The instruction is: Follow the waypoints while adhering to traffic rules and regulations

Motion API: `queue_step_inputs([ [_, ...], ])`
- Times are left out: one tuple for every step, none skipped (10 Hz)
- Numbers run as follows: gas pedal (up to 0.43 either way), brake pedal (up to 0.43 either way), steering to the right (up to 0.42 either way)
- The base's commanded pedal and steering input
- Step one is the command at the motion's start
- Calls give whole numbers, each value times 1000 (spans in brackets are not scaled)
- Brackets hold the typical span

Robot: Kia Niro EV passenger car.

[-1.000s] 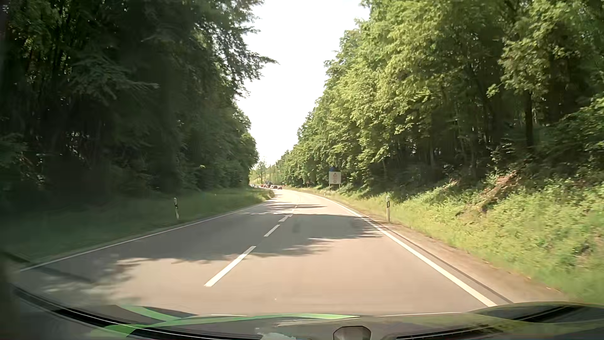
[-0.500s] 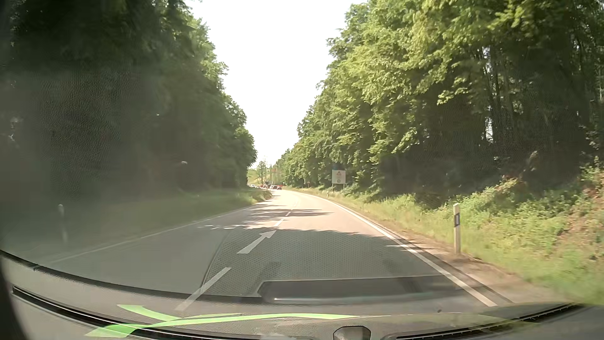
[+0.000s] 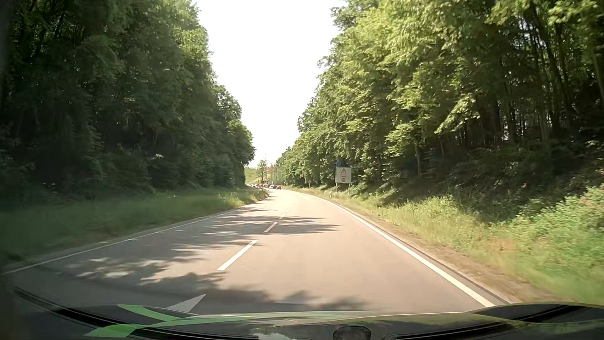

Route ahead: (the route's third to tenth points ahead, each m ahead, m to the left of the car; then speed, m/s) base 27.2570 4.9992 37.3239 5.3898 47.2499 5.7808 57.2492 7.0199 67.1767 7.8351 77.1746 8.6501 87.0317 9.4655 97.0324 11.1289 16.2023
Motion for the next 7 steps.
queue_step_inputs([
  [20, 0, -5],
  [20, 0, -5],
  [20, 0, -6],
  [20, 0, -7],
  [20, 0, -7],
  [20, 0, -8],
  [20, 0, -9],
])
